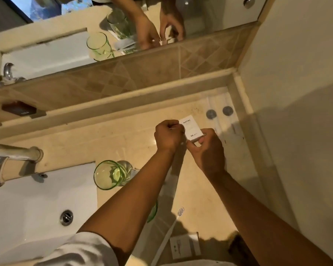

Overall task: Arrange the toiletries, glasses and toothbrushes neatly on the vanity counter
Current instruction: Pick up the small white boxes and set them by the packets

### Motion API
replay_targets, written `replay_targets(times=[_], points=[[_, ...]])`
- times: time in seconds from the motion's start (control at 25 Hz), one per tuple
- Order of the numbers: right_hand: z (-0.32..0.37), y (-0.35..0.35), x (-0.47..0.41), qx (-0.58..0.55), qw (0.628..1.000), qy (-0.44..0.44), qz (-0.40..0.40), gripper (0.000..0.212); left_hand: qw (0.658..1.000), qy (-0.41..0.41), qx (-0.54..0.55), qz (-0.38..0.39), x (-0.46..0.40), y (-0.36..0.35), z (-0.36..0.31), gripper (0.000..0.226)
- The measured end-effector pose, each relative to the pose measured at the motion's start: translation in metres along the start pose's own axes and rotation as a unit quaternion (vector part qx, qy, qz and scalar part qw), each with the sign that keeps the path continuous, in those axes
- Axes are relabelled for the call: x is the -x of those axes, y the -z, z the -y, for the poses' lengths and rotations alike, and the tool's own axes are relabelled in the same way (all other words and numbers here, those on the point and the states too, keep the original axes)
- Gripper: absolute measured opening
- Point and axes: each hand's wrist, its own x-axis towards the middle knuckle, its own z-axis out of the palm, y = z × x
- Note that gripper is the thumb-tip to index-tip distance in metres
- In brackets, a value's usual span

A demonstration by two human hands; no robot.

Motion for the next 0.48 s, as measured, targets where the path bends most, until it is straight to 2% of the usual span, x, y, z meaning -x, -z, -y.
replay_targets(times=[0.28, 0.48], points=[[0.016, -0.031, -0.064, 0.072, 0.997, -0.019, -0.036, 0.054, 0.999, -0.004, 0.043, -0.001, -0.059, -0.017, -0.010, 0.019], [0.016, -0.042, -0.085, 0.114, 0.993, -0.026, -0.015, 0.059, 0.998, -0.006, 0.069, 0.002, -0.075, -0.022, -0.020, 0.018]])
